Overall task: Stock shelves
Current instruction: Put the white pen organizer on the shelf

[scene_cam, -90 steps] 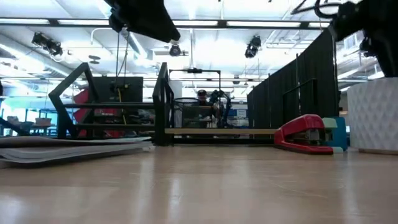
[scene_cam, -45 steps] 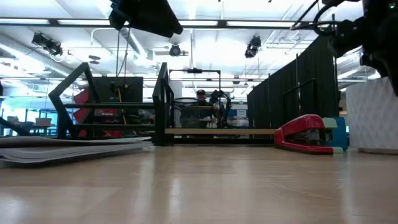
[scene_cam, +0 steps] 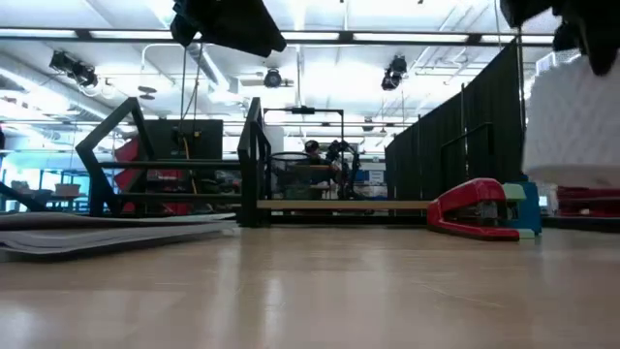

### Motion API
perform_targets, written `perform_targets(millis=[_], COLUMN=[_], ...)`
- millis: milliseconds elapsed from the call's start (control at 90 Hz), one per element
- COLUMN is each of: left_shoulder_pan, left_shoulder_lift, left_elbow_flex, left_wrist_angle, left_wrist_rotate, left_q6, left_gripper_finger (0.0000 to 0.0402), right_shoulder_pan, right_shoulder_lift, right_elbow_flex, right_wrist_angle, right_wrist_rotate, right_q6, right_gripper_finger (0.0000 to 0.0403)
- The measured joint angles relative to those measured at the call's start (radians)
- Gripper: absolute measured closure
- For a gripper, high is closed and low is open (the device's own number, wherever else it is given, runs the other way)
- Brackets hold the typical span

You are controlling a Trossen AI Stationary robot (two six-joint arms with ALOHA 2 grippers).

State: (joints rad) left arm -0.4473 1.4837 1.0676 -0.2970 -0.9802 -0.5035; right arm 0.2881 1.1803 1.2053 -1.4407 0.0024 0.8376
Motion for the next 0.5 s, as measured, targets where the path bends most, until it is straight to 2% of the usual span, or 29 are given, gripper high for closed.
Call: perform_targets(millis=[122,211,333,500], left_shoulder_pan=[0.000,0.000,0.000,0.002], left_shoulder_lift=[0.000,0.000,0.000,0.000], left_elbow_flex=[0.000,0.000,0.000,0.001], left_wrist_angle=[0.031,0.092,0.182,0.252], left_wrist_rotate=[0.000,-0.002,-0.002,-0.003], left_q6=[0.015,0.063,0.138,0.173], left_gripper_finger=[0.0275,0.0275,0.0275,0.0275], right_shoulder_pan=[-0.008,-0.029,-0.105,-0.238], right_shoulder_lift=[0.030,0.070,0.163,0.337], right_elbow_flex=[0.130,0.262,0.421,0.587], right_wrist_angle=[-0.004,-0.002,-0.006,-0.005], right_wrist_rotate=[0.009,0.044,0.086,0.083], right_q6=[0.017,-0.032,-0.180,-0.452], right_gripper_finger=[0.0401,0.0402,0.0402,0.0402])
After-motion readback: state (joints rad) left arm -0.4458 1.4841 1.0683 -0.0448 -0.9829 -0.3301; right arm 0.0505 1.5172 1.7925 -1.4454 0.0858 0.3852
